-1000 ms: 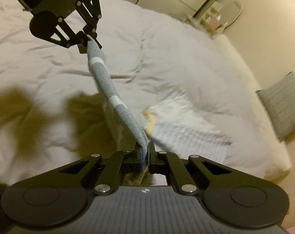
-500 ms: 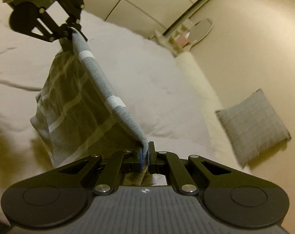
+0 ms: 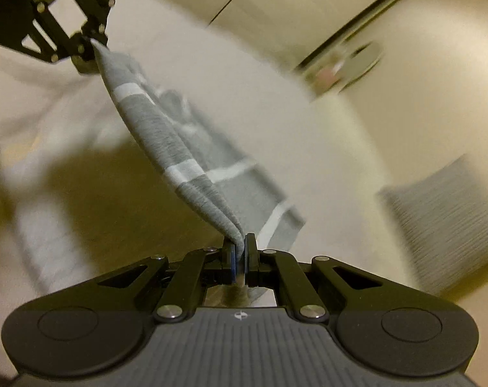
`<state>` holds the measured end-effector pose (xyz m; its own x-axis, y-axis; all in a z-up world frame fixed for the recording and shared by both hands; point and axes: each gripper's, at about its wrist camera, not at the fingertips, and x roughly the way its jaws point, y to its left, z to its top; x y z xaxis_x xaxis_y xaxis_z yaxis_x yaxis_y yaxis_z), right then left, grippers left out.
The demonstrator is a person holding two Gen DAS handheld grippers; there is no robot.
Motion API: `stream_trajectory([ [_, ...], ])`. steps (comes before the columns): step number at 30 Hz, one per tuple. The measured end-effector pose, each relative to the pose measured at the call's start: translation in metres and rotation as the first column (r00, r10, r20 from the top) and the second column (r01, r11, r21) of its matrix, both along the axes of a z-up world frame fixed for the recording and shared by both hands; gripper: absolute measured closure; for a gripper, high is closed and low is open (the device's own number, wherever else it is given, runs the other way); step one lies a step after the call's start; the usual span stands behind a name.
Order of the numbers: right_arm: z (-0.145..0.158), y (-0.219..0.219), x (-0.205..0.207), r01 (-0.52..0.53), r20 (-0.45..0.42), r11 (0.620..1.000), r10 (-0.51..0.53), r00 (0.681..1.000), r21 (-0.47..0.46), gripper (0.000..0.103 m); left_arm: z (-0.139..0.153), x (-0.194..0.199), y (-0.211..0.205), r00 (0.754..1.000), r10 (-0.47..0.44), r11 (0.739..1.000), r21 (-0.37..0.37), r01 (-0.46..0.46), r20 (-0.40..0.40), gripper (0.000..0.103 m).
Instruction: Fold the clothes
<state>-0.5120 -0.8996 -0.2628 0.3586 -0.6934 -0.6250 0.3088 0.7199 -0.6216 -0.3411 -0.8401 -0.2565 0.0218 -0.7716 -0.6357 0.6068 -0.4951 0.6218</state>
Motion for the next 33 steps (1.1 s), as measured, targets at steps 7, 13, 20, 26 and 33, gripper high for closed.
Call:
stream_trajectory([
  [7,-0.110,0.022,-0.014,-0.021,-0.045,0.998,0.018,0.999,-0.060,0.101,-0.106,-0.012,0.038,1.000,-0.008,0.998,-0.062,0.009,0.023,0.101],
  [13,-0.126,0.029,-0.009,-0.031,-0.054,0.980,0.020,0.998,-0.199,0.101,-0.106,-0.014,0.044,0.999,-0.009,0.989,-0.148,0.016,0.046,0.093],
  [20,-0.145,0.038,-0.003,-0.053,-0.111,0.945,0.018,0.994,-0.322,0.102,-0.127,-0.024,0.048,0.979,-0.038,0.963,-0.255,0.090,0.199,0.087],
  [26,-0.153,0.040,0.002,-0.060,-0.116,0.931,0.019,0.993,-0.360,0.102,-0.148,-0.038,0.045,0.962,-0.016,0.954,-0.284,0.096,0.272,0.099],
  [33,-0.153,0.039,-0.001,-0.079,-0.129,0.938,0.037,0.991,-0.336,0.101,-0.140,-0.048,0.030,0.964,0.033,0.977,-0.210,0.025,0.264,0.100],
])
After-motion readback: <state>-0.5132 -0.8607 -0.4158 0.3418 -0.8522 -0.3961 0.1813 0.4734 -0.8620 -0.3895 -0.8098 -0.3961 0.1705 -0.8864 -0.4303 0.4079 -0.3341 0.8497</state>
